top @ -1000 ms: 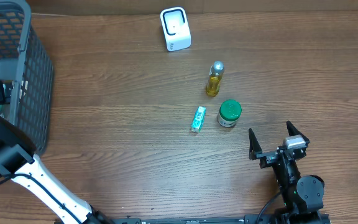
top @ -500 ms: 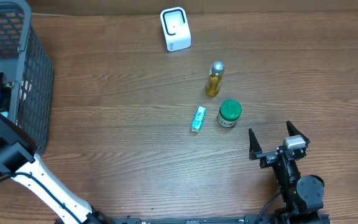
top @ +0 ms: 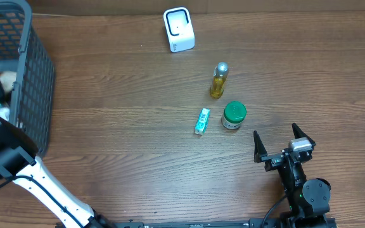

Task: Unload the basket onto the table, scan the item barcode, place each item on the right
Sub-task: 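Grasp the green wipes pack with the left gripper and lift it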

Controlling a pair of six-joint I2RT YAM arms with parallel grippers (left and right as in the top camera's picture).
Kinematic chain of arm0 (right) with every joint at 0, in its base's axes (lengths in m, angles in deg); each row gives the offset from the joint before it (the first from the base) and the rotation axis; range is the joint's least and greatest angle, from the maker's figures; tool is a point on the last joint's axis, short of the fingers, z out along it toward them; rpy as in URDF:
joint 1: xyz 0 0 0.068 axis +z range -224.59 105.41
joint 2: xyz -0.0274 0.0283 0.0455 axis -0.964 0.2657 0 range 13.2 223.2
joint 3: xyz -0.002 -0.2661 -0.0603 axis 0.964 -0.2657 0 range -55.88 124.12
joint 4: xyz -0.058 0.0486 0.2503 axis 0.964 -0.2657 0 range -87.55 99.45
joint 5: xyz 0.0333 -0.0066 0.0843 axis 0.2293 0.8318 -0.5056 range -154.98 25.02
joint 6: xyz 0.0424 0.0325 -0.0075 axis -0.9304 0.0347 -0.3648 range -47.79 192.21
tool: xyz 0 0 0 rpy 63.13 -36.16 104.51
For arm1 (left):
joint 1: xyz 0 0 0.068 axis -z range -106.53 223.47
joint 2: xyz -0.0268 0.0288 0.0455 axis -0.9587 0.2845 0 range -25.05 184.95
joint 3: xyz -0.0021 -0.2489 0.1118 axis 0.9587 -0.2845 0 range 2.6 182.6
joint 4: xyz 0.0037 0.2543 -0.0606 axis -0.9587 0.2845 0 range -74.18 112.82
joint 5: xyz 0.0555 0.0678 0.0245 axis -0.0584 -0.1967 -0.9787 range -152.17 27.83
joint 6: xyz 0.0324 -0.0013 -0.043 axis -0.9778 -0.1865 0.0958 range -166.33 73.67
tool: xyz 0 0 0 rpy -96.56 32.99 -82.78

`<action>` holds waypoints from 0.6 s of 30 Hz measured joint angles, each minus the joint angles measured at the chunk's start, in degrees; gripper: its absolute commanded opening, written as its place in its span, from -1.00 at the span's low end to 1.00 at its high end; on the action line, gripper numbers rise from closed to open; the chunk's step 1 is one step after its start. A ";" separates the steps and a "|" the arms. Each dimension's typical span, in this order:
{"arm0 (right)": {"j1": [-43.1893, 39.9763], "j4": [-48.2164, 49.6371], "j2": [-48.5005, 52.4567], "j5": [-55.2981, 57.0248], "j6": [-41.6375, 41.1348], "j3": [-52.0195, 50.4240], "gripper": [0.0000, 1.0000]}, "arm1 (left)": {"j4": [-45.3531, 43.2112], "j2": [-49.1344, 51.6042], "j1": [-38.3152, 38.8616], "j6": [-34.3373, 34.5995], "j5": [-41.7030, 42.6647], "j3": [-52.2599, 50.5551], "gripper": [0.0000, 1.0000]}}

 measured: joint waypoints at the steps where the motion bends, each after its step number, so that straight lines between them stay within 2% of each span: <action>1: 0.00 0.00 0.00 0.02 0.00 0.00 1.00 | -0.04 -0.66 0.24 0.92 0.11 1.31 -0.39; 6: 0.00 0.02 0.00 0.00 0.00 0.00 1.00 | -1.20 -8.41 2.05 6.86 0.66 7.41 -0.44; 13: 0.00 0.02 0.00 0.00 0.00 0.00 1.00 | -4.42 -27.04 4.94 15.34 6.03 9.94 -0.55; 16: 0.00 -0.02 0.00 0.02 0.00 0.00 1.00 | -3.23 -34.58 7.80 18.32 8.22 10.73 -0.56; 18: 0.00 0.02 0.00 0.04 -0.02 0.00 1.00 | 0.68 -38.60 12.02 19.67 9.33 11.17 -0.56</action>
